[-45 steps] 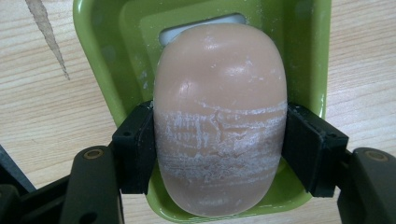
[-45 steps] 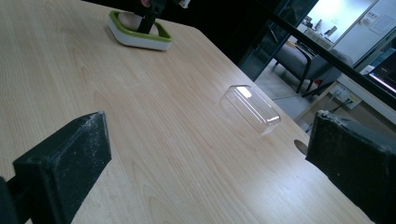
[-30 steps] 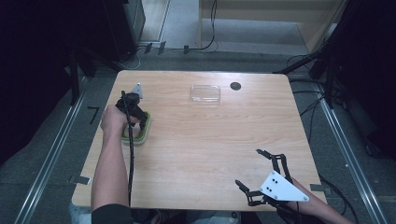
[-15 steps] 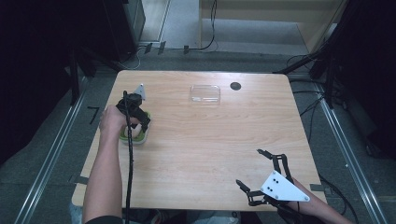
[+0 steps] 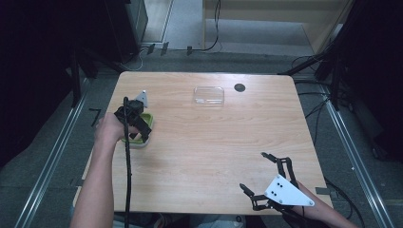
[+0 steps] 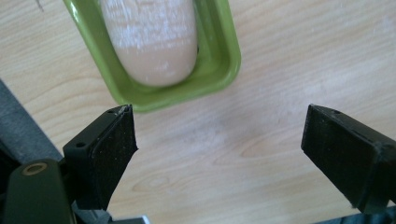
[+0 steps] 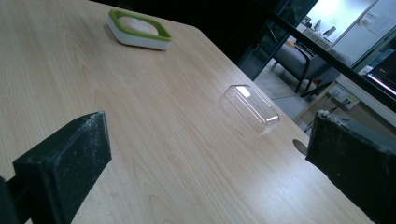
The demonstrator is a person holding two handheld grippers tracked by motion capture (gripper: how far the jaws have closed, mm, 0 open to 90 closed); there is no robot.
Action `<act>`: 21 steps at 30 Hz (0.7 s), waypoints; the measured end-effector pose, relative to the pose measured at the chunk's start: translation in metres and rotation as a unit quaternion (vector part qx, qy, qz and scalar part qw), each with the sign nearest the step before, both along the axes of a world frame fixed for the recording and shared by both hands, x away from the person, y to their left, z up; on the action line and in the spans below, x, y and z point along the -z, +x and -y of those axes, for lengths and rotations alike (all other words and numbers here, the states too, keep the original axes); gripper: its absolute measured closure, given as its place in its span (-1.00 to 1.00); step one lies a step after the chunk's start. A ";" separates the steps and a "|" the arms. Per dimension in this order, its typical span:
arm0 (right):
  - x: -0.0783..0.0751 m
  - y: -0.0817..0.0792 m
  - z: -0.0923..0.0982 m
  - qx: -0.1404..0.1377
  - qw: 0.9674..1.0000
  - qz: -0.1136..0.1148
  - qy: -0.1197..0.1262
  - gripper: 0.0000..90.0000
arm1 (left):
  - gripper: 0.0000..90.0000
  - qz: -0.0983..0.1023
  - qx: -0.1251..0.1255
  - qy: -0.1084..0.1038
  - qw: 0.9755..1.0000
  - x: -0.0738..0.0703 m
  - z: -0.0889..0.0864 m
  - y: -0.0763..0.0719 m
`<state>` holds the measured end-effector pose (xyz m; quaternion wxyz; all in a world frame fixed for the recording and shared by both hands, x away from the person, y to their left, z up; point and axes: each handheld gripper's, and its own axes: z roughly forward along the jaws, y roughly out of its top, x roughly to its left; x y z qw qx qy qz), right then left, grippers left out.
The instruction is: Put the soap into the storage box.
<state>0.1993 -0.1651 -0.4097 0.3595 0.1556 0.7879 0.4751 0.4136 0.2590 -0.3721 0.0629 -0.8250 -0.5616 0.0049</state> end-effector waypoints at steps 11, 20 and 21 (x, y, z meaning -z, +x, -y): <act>0.000 0.000 0.000 0.001 1.000 -0.001 0.000 -1.00 | -0.79 0.009 0.034 -0.006 0.999 -0.005 0.006 -0.037; 0.000 0.000 -0.001 0.000 1.000 0.000 -0.002 -1.00 | -0.81 0.018 0.054 -0.005 0.998 -0.005 0.008 -0.072; 0.000 0.000 -0.001 -0.001 1.000 0.001 -0.002 -1.00 | -0.81 0.017 0.056 -0.005 0.998 -0.005 0.008 -0.075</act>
